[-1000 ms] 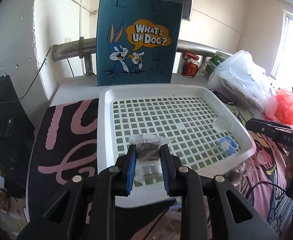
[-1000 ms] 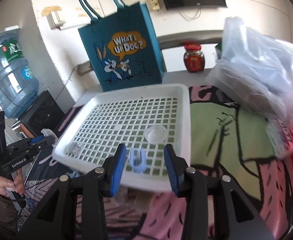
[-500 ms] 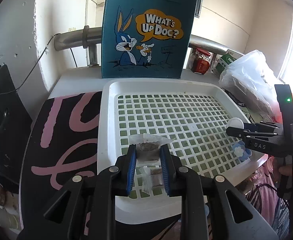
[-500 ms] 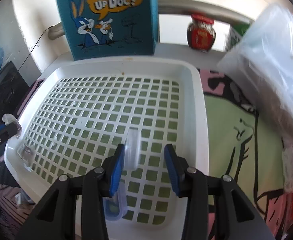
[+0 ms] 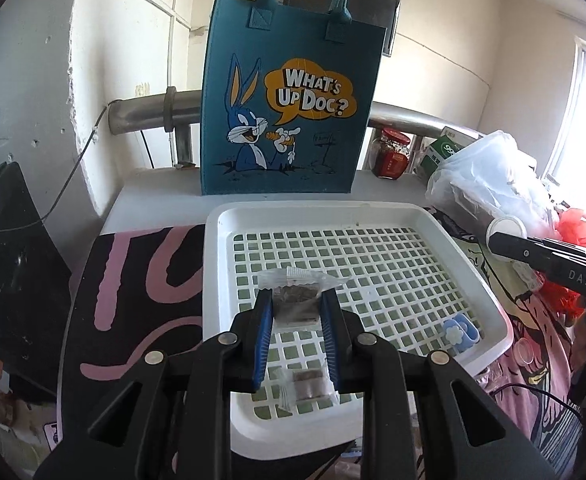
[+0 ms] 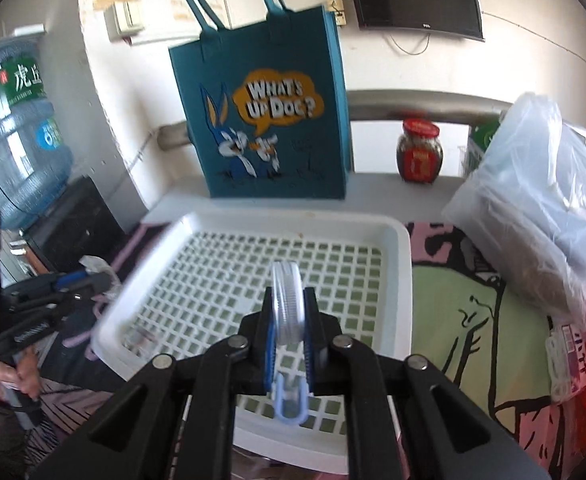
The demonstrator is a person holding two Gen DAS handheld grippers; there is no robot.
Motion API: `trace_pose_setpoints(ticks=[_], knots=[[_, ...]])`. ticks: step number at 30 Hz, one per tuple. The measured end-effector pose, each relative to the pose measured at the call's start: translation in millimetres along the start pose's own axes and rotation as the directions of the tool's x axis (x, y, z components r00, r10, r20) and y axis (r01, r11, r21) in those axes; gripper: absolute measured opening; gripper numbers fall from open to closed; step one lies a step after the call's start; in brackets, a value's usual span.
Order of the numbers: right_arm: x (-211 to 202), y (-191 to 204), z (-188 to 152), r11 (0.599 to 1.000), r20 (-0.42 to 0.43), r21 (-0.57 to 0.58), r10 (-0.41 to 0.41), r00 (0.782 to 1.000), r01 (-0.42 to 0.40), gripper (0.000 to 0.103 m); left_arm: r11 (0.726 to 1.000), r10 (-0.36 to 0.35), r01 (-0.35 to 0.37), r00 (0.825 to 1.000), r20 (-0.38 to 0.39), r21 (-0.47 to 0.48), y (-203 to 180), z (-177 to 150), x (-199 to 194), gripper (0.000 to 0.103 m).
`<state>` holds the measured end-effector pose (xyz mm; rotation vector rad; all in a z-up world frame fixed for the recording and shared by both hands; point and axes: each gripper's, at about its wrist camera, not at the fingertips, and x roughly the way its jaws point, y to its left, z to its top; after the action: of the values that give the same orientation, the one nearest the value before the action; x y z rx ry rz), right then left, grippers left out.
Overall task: Organize objects
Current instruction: 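Reposition the bag in the tray with the left tool while the right tool moves a clear lid, then open both tools and lift them away from the tray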
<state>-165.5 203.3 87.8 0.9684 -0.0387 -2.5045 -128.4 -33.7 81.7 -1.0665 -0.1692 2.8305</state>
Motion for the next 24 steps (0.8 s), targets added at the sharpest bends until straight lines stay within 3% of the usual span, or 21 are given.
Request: trace_pose_setpoints(ticks=[4,10,12,14,16,19,22,24], knots=[[23.4,4.7,0.7,0.999,-0.087,-0.024,-0.032,0.996,0.030,0.011,1.000,0.028,-0.029,0.995,-0.097,-0.010,-2.0,-7.5,38.2,0.022],[72.3,0.4,-30.4,0.998,-0.204,-0.024,-0.054,0.978,0.050,0.011,0.999,0.030,-0.034,0.989,-0.146,-0.024,-3.8,-27.1,64.7,0.024],[81.0,2.6,-36.9,0.997,-0.227,-0.040,-0.068,0.971,0.061,0.012,0.999,0.033,-0.037,0.989,-0.147,-0.026,-4.4,-29.3,65.4,0.033],[85.4,3.4,-40.0,0.996,-0.243,-0.047,-0.088,0.966,0.079,0.021,0.999,0.032,-0.036,0.989,-0.143,-0.028,-4.5,-29.2,62.4,0.056],[81.8,6.0,-39.0,0.996,-0.232,-0.050,-0.083,0.969,0.073,0.041,0.999,0.035,-0.038,0.993,-0.111,-0.022,-6.9,-26.6,52.3,0.063],[58.3,12.8,-30.8,0.994,-0.162,-0.064,-0.100,0.982,0.091,0.045,0.999,0.038,-0.037,0.998,-0.046,0.002,-14.2,-18.4,28.2,0.077],[12.6,21.6,-17.9,0.996,-0.035,-0.064,-0.072,0.997,0.070,0.046,0.999,0.046,-0.048,0.997,0.069,0.025,-22.0,-9.6,-9.6,0.086],[-25.8,30.4,-10.0,0.994,0.079,-0.082,-0.062,0.995,0.069,0.050,0.999,0.037,-0.042,0.988,0.153,0.031,-25.6,-5.0,-38.4,0.091]])
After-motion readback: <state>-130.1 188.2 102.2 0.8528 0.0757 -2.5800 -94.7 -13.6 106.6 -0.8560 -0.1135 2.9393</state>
